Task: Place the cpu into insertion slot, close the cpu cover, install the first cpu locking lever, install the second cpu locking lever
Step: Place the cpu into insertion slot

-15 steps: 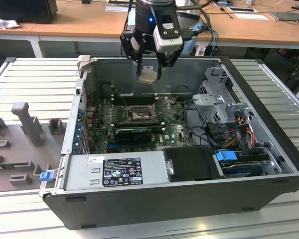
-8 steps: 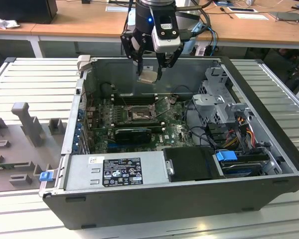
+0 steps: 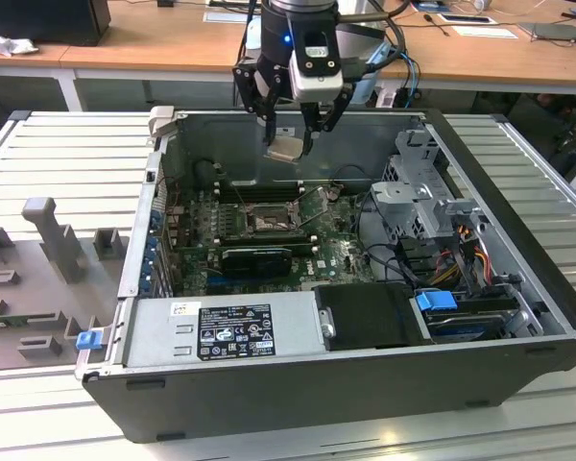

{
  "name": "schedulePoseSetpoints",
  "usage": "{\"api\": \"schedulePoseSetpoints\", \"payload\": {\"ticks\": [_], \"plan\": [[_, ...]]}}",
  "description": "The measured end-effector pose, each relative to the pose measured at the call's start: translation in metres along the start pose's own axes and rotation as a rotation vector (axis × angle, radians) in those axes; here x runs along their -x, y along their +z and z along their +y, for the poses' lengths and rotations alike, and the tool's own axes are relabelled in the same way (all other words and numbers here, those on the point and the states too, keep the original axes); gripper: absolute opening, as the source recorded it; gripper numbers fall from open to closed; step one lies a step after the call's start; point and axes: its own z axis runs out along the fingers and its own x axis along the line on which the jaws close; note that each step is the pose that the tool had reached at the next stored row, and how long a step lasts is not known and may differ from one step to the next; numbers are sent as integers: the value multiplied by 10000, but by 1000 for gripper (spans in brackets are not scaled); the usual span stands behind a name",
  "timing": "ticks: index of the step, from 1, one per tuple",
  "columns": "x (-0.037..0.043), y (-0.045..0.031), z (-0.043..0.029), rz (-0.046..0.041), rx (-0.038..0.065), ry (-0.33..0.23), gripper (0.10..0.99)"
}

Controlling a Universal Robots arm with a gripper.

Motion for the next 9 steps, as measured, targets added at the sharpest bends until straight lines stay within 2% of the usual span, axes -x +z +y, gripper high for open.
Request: {"api": "schedulePoseSetpoints", "payload": {"ticks": [9], "plan": [[0,8,-1,-38,9,421,525]]}}
